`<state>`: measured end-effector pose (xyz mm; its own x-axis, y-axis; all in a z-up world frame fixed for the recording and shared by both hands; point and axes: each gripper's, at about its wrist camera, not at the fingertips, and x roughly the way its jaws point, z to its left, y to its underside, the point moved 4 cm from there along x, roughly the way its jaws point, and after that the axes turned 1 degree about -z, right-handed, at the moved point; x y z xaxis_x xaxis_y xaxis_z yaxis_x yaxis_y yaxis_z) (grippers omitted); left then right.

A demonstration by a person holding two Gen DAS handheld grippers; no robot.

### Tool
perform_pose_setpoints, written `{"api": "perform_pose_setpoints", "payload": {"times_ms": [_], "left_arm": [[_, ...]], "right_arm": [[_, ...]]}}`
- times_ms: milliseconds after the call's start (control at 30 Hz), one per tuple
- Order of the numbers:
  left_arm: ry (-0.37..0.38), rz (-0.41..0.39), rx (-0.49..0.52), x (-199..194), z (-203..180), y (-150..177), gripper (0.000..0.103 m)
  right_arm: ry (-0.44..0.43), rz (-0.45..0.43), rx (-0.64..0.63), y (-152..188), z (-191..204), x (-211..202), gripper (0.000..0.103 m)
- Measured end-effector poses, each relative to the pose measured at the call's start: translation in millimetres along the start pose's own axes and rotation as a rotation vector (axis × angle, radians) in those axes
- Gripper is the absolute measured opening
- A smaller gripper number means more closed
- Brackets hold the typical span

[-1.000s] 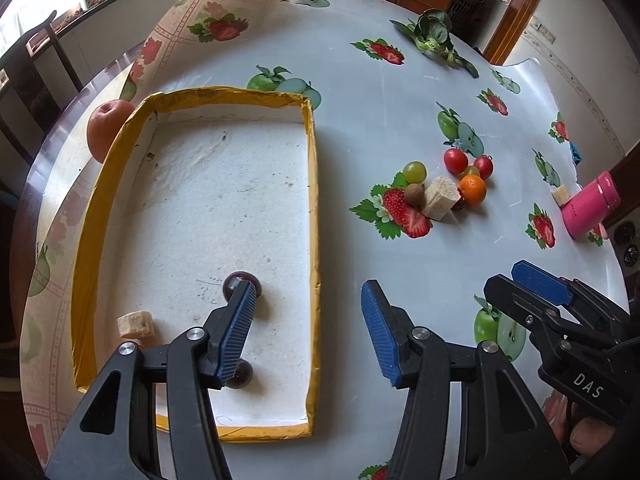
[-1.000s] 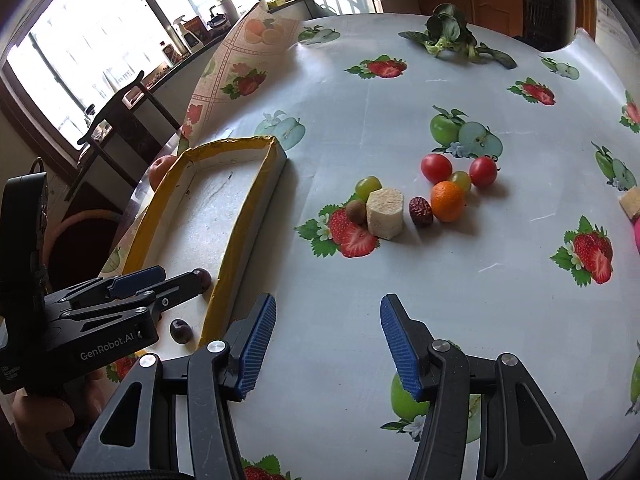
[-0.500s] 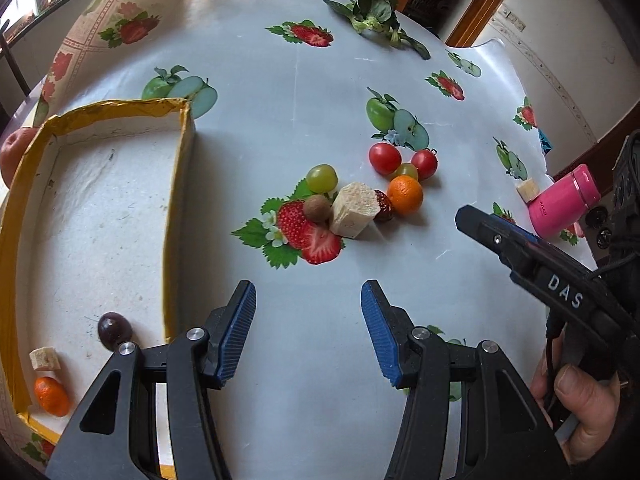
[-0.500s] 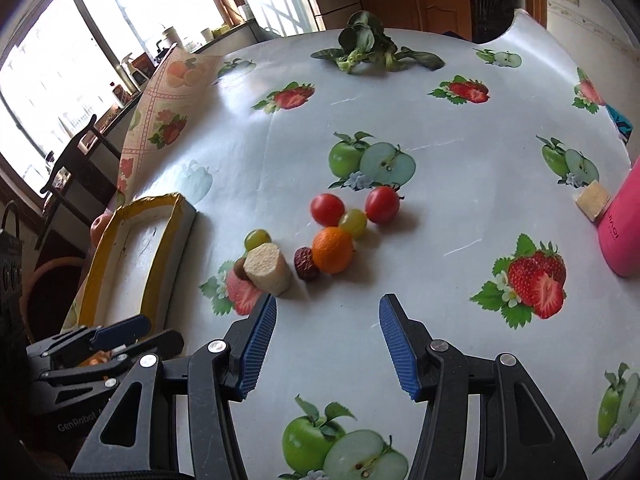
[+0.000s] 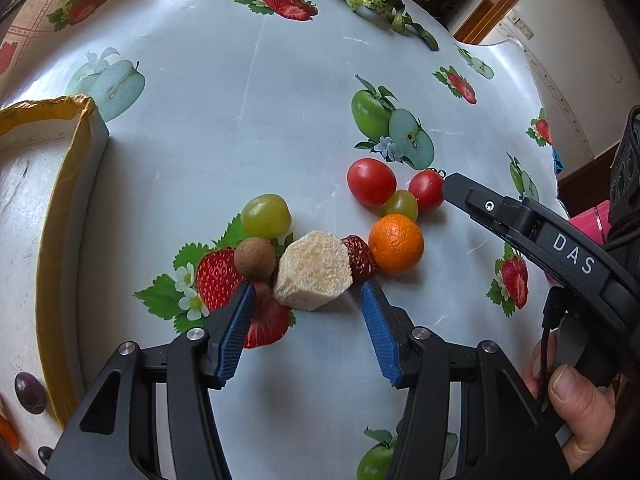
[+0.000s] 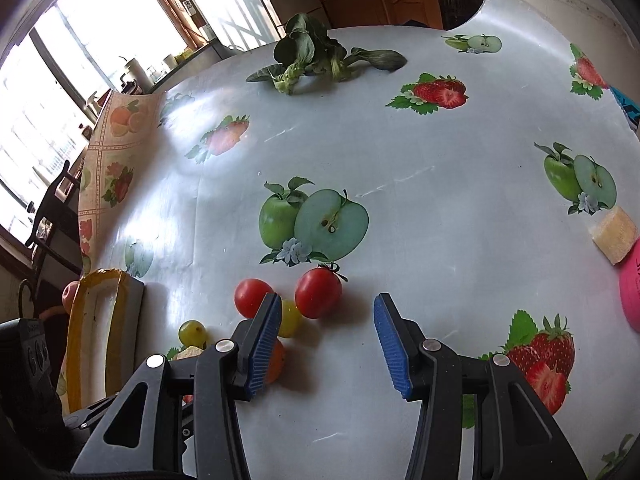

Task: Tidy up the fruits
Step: 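Grasp the round pale slice with the left gripper while the right gripper grasps a red tomato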

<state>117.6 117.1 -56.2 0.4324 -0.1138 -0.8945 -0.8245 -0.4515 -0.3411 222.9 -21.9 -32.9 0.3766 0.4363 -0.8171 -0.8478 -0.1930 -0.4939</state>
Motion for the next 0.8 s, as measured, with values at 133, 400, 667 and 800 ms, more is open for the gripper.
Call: {"api": "perform_pose_setpoints", "payload": {"times_ms": [133, 400, 667, 800], "left_arm": [[0.003, -0.016, 0.02, 5.6, -3.7, -9.1, 0.052], [0.051, -0.018, 0.055, 4.4, -5.4, -5.2, 0.035], [0.065, -0.024, 0.027, -17.4, 8.5, 5.5, 0.03], [0.065, -0.04, 0.03, -30.6, 13.1, 9.9, 0.03]], "right_arm": [[-0.008, 0.017, 0.005, -2.4, 0.3, 15.4, 0.046], [-0.04, 0.035, -0.009, 1.2, 8.0, 28.4, 0.028], [-0.048, -0.001, -0.021, 4.7, 12.7, 6.4, 0.027], [-0.059, -0.013, -0.028, 7.9, 19.0, -7.6, 0.026]]}}
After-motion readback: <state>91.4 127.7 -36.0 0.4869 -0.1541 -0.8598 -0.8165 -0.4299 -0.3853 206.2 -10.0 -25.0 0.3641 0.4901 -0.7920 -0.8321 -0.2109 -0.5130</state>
